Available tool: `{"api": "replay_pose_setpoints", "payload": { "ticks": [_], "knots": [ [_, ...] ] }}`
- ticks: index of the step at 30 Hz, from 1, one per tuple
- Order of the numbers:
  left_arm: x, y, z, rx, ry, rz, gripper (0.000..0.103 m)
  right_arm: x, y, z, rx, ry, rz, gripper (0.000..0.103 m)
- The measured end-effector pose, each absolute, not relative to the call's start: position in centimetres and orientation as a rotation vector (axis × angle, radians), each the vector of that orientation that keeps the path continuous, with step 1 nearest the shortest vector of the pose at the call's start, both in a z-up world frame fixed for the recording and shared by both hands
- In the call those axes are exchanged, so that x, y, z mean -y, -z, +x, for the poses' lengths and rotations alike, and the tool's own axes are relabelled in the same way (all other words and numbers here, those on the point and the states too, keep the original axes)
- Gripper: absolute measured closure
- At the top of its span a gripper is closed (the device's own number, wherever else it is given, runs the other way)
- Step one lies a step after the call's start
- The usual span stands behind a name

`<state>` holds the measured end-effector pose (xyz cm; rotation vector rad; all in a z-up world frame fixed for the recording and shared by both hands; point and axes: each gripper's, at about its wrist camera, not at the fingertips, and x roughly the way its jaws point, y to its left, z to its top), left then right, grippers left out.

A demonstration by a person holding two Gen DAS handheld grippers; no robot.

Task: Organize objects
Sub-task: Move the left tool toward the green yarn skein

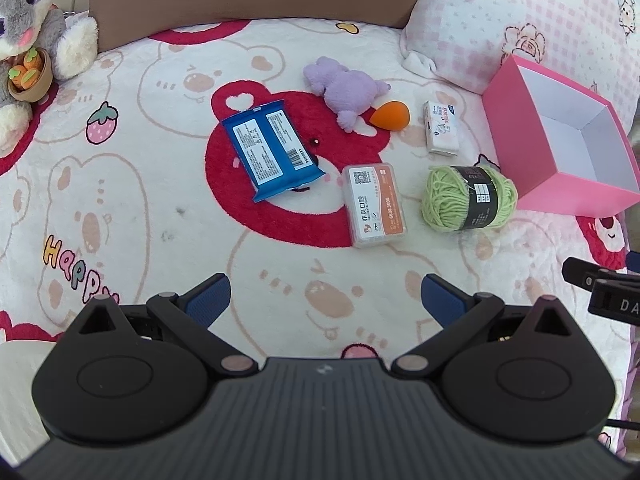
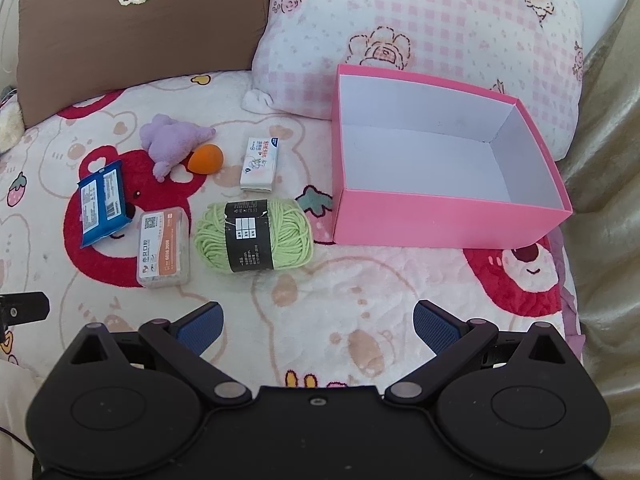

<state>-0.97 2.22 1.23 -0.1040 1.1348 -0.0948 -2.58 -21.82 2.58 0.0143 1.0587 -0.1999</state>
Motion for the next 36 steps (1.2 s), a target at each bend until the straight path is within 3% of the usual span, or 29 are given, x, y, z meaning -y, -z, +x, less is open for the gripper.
{"api": "replay_pose_setpoints", "payload": {
  "ticks": [20, 29, 36],
  "knots": [
    [-1.4, -1.0, -1.4, -1.126, 0.094, -0.087, 0.002, 22.1, -2.3, -2.7, -1.067, 0.2, 0.01, 0.001],
    [-1.8, -3.2, -0.8, -1.117, 0.14, -0.052, 0.002, 21.3, -4.3, -2.6, -0.978, 0.052, -0.134, 0.001],
    [-0.2, -3.9, 1.1, -1.093, 0.184, -0.063, 0.003, 23.0, -4.6, -2.3, -0.851, -0.136, -0.049, 0.001]
  ]
}}
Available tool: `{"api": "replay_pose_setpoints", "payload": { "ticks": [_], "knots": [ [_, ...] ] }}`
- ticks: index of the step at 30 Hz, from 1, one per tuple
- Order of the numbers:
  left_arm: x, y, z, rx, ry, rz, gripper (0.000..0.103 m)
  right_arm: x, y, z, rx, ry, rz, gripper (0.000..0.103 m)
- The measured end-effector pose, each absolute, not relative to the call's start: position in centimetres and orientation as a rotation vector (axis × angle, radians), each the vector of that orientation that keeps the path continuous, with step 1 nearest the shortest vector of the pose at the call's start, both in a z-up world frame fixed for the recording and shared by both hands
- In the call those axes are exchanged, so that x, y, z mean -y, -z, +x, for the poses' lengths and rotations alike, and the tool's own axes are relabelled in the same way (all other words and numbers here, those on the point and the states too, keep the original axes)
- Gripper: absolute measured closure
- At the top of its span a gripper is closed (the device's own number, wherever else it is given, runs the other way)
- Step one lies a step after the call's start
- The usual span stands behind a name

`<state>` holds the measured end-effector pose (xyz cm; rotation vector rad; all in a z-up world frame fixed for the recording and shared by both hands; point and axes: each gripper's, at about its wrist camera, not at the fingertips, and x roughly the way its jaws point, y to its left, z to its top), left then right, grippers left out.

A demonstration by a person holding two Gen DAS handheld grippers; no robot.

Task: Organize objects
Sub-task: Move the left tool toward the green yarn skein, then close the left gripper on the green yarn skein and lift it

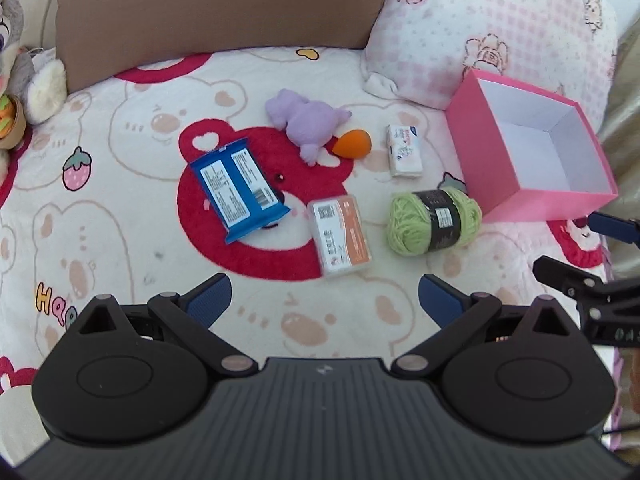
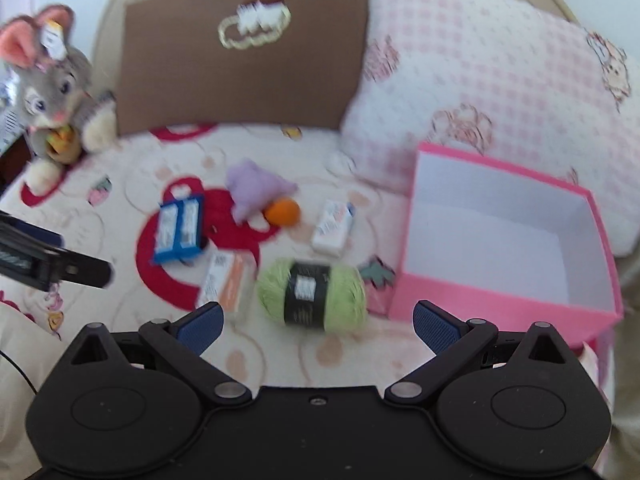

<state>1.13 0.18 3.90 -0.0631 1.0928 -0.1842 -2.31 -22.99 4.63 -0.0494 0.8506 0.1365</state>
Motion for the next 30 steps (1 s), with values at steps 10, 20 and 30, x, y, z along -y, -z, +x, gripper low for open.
{"api": "replay_pose_setpoints", "payload": {
  "ticks": [10, 20, 30],
  "knots": [
    [4.0, -2.3, 4.4, -1.078, 0.342, -0.06, 0.001, 22.9, -1.2, -1.5, -0.777, -0.224, -0.081, 0.002],
    [6.4, 1.6, 6.5, -1.045, 0.444, -0.1, 0.001, 21.1, 2.9, -0.3, -0.73, -0.245, -0.178, 0.002],
    [6.7, 5.7, 8.0, -1.043, 0.46, -0.132, 0.003, 21.1, 6.3, 1.0, -0.754, -0.211, -0.199, 0.003]
  ]
}}
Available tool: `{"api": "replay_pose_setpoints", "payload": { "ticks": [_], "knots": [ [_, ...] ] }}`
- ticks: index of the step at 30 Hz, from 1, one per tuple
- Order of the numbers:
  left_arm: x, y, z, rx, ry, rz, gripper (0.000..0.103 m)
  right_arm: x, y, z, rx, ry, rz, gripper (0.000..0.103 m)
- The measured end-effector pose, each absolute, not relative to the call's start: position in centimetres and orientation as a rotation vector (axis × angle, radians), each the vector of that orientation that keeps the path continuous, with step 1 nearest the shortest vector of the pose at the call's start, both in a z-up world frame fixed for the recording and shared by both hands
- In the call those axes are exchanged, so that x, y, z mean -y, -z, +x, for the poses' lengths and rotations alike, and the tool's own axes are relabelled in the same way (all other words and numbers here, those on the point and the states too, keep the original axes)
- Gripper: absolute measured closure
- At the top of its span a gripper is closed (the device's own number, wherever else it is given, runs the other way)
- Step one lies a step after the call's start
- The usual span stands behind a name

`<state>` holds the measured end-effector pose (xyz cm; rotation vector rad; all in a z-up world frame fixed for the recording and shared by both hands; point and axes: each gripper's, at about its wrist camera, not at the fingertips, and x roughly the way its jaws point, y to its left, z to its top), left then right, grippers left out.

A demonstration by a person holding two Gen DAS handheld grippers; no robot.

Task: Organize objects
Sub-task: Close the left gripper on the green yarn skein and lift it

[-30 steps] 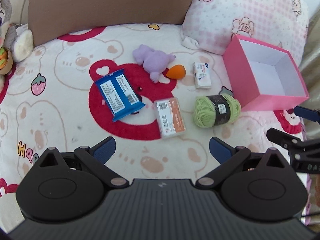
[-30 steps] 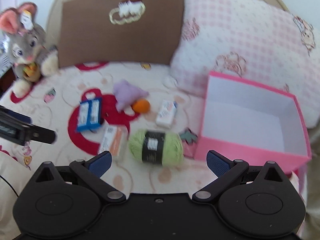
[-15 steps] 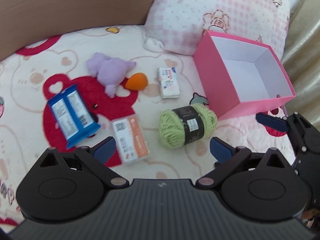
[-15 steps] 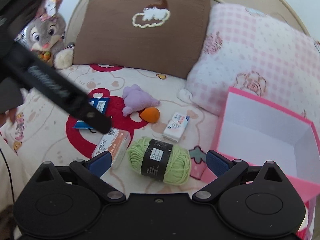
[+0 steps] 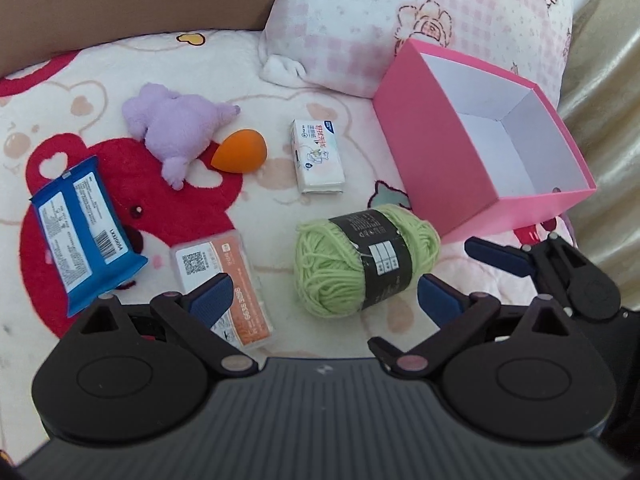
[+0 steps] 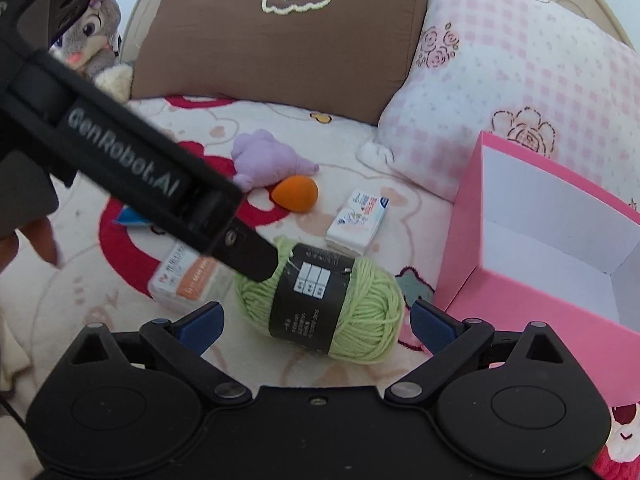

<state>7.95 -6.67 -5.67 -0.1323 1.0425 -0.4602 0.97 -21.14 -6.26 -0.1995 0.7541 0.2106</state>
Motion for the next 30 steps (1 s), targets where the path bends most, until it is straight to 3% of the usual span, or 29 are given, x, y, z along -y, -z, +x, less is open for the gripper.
{"api": "replay_pose_setpoints", "payload": {
  "ticks": [14, 17, 20, 21, 30],
  "knots": [
    [7.0, 9.2, 8.7, -0.972, 0.459, -0.191, 0.013, 22.3, 9.2, 3.0, -0.776, -0.137, -0.117, 0.003],
    [6.5, 9.6, 8.8, -0.962, 0.477, -0.216, 0.02, 22.5, 9.9, 3.3, -0.781, -0.149, -0.091, 0.003],
    [6.0, 10.1, 9.2, -0.992, 0.497, -0.282, 0.044, 22.7, 10.5, 3.5, -0.796, -0.163, -0.062, 0.003],
    [5.6, 10.3, 9.3, -1.004, 0.513, -0.329, 0.047, 22.8, 10.7, 3.6, -0.802, -0.163, -0.058, 0.003],
    [7.0, 11.0, 8.7, -1.015, 0.546, -0.293, 0.049, 22.1, 11.4, 3.9, -0.789, -0.185, -0.08, 0.004]
  ]
}}
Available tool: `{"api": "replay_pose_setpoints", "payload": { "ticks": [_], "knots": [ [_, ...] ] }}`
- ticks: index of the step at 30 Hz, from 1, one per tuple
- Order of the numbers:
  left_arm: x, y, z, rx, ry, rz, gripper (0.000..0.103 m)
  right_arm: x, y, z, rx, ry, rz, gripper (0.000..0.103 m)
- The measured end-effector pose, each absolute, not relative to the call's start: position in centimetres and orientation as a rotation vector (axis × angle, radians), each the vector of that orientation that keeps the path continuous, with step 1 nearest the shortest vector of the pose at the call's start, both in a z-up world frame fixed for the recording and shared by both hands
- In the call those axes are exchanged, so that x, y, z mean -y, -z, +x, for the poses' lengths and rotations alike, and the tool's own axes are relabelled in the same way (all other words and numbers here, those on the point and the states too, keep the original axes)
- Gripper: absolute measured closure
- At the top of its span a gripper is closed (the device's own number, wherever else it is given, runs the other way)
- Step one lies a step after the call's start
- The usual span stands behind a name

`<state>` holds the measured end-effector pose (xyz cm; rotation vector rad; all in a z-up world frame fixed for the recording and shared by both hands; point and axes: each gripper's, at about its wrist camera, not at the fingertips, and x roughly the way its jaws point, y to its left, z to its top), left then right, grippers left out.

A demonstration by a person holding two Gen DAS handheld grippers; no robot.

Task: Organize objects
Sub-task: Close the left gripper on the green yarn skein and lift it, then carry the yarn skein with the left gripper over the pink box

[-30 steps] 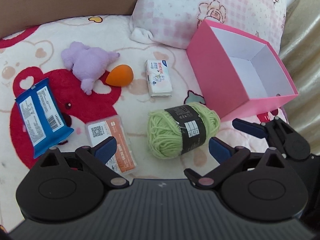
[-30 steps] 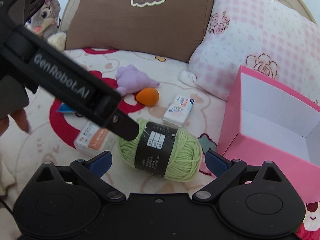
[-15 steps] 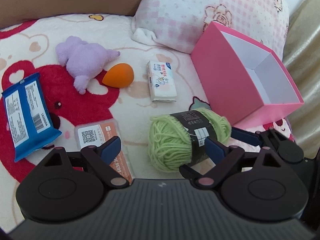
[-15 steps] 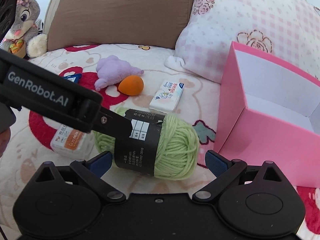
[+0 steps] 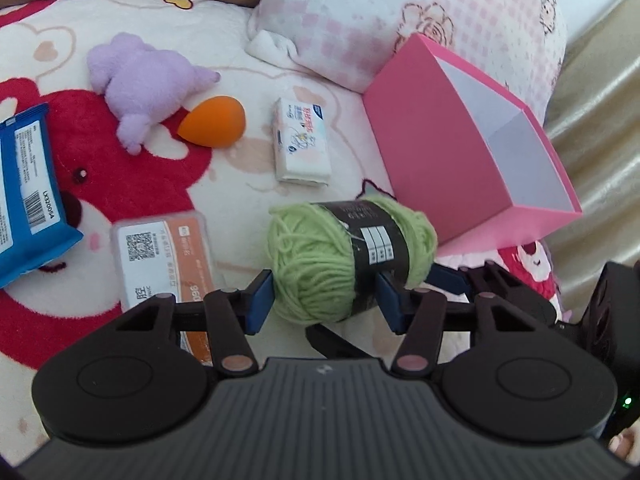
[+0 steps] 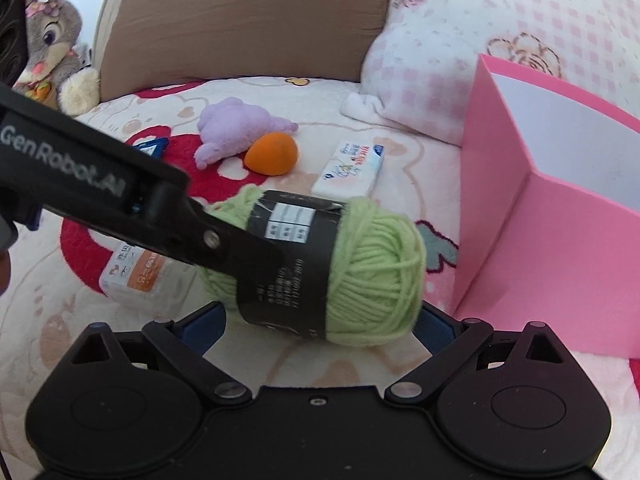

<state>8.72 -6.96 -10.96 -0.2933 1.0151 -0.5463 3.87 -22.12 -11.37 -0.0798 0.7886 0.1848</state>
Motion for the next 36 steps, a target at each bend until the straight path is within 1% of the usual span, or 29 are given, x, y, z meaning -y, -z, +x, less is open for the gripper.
{"api": "replay_pose_setpoints", "payload": {
  "ticks": [4, 8, 11, 16, 20, 23, 28, 34, 36],
  "knots": [
    [7.1, 10.4, 8.5, -1.015, 0.552, -0.27, 0.05, 22.2, 11.1, 4.4, -0.775, -0.195, -0.096, 0.004],
    [7.1, 11.2, 9.0, -1.032, 0.555, -0.277, 0.05, 21.9, 11.1, 4.8, -0.771, -0.203, -0.152, 0.004],
    [6.9, 11.8, 9.2, -1.042, 0.575, -0.311, 0.046, 21.6, 11.4, 4.9, -0.776, -0.209, -0.17, 0.004],
    [6.4, 12.7, 9.4, -1.033, 0.576, -0.38, 0.045, 21.4, 11.7, 5.1, -0.77, -0.182, -0.169, 0.005],
    [6.5, 12.1, 9.2, -0.989, 0.56, -0.354, 0.047, 21.6, 11.9, 5.2, -0.762, -0.168, -0.173, 0.005],
    [6.9, 11.8, 9.0, -0.969, 0.573, -0.328, 0.05, 21.3, 11.8, 5.0, -0.744, -0.182, -0.194, 0.007],
    [6.9, 11.0, 8.5, -0.936, 0.59, -0.316, 0.05, 20.9, 11.0, 4.4, -0.723, -0.208, -0.208, 0.012],
    [7.1, 9.8, 7.6, -0.934, 0.647, -0.317, 0.05, 20.9, 10.2, 3.7, -0.717, -0.206, -0.201, 0.012],
    [7.5, 9.3, 6.7, -0.92, 0.669, -0.276, 0.047, 21.3, 9.9, 3.7, -0.731, -0.203, -0.164, 0.013]
  ]
}}
